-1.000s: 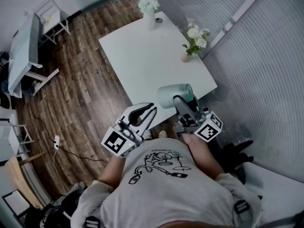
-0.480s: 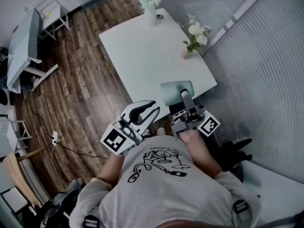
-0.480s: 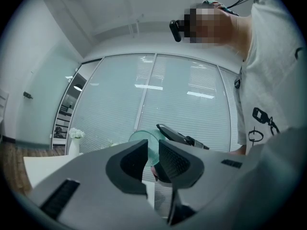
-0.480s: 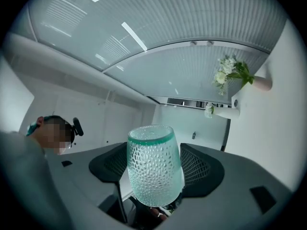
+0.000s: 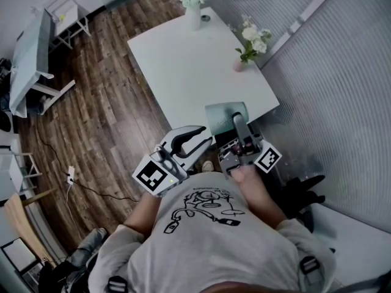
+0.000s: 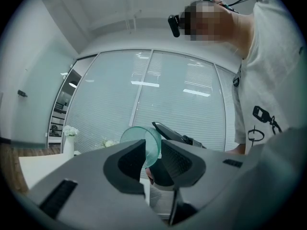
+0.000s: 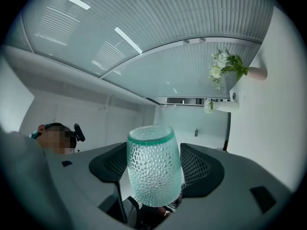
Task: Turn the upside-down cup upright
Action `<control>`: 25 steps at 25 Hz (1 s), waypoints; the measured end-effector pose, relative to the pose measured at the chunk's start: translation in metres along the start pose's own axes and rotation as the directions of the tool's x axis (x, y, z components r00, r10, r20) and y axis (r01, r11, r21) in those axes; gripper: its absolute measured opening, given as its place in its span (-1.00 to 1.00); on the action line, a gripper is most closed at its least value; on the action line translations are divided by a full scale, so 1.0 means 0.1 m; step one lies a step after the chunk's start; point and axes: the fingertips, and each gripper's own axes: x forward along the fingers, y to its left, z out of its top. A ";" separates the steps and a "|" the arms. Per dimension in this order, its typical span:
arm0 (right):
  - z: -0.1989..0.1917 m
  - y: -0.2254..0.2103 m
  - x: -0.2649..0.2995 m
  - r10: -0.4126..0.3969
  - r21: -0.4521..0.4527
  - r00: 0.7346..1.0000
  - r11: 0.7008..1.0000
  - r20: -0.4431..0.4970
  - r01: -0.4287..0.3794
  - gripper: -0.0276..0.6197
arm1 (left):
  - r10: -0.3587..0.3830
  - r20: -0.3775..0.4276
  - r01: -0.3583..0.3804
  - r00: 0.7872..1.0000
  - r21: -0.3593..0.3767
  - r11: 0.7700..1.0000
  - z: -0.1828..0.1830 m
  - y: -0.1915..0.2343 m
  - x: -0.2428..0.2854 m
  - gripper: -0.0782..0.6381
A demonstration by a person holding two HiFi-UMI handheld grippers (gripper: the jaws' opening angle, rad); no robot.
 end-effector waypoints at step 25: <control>-0.17 0.07 -0.06 0.042 0.056 0.999 0.998 0.005 -0.042 0.14 | -0.084 -0.052 0.083 0.995 -0.018 0.996 -0.02 -0.21 0.18 -0.61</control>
